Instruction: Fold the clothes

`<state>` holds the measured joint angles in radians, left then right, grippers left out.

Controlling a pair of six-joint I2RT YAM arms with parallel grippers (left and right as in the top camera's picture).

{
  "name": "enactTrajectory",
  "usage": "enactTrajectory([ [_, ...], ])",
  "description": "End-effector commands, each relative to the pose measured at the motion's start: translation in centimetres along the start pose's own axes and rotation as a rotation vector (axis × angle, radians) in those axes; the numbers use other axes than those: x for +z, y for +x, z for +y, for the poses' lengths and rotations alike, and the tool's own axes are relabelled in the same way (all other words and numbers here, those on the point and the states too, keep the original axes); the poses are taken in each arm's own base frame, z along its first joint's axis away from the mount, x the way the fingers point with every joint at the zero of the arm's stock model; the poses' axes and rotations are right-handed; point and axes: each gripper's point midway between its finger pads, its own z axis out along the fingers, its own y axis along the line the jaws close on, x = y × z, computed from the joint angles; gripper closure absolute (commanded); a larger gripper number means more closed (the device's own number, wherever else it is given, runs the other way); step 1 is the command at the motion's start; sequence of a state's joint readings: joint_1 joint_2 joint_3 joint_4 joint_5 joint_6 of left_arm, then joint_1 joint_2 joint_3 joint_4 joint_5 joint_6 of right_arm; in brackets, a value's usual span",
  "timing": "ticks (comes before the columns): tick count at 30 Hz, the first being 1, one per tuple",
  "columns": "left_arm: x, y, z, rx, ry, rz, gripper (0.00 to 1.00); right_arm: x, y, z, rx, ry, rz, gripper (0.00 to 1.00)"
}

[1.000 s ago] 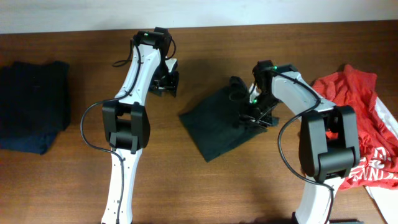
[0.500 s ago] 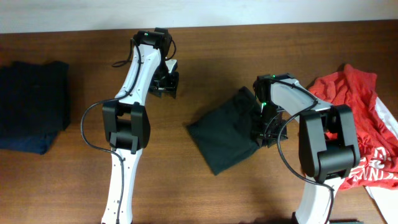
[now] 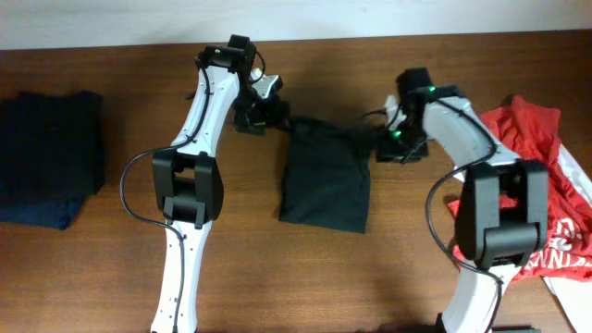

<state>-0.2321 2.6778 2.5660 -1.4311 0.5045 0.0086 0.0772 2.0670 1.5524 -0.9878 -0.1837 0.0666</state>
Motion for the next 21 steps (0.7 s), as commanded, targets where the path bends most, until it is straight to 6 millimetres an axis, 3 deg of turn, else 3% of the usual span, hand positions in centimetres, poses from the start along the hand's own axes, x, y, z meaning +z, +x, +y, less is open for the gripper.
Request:
enactTrajectory([
  [1, -2.6, -0.7, -3.6, 0.175, 0.153, -0.067, 0.13, -1.0, 0.3, -3.1, 0.071, 0.028, 0.021, 0.57],
  [4, -1.7, -0.6, -3.2, 0.169, 0.155, -0.058, 0.13, -1.2, 1.2, -3.7, 0.094, 0.03, 0.056, 0.57],
  [7, 1.1, 0.3, -3.4, 0.157, 0.212, -0.015, 0.13, -1.2, 1.3, -3.6, 0.094, 0.029, 0.062, 0.58],
  [10, 4.7, 1.5, -4.8, 0.19, 0.241, 0.029, 0.14, -1.2, 1.5, -3.6, 0.096, 0.03, 0.069, 0.58],
  [11, 5.7, 1.8, -5.7, 0.214, 0.242, 0.038, 0.32, -1.2, 1.6, -3.6, 0.096, 0.03, 0.072, 0.58],
  [12, 6.0, 1.6, -6.1, 0.234, 0.231, 0.028, 0.85, -1.2, 1.6, -3.7, 0.096, 0.03, 0.073, 0.58],
  [13, 6.0, 1.2, -5.0, 0.207, 0.158, 0.022, 1.0, -1.2, 1.6, -3.7, 0.096, 0.031, 0.073, 0.58],
  [14, 5.8, 0.8, -3.5, 0.182, 0.07, 0.015, 1.0, -1.2, 1.6, -3.8, 0.098, 0.031, 0.072, 0.58],
  [16, 3.3, -0.7, -0.5, 0.163, -0.111, -0.041, 1.0, -1.4, 1.9, -4.6, 0.123, 0.032, 0.08, 0.58],
  [18, -3.1, -2.7, 3.4, 0.108, -0.337, -0.164, 1.0, -2.6, 1.9, -6.4, 0.171, 0.038, 0.083, 0.59],
  [19, -7.6, -3.0, 5.2, 0.078, -0.442, -0.231, 1.0, -3.9, 1.6, -7.5, 0.204, 0.039, 0.071, 0.59],
  [21, -12.9, -2.0, 8.0, 0.012, -0.553, -0.273, 1.0, -6.5, 0.9, -8.9, 0.245, 0.04, 0.049, 0.59],
])
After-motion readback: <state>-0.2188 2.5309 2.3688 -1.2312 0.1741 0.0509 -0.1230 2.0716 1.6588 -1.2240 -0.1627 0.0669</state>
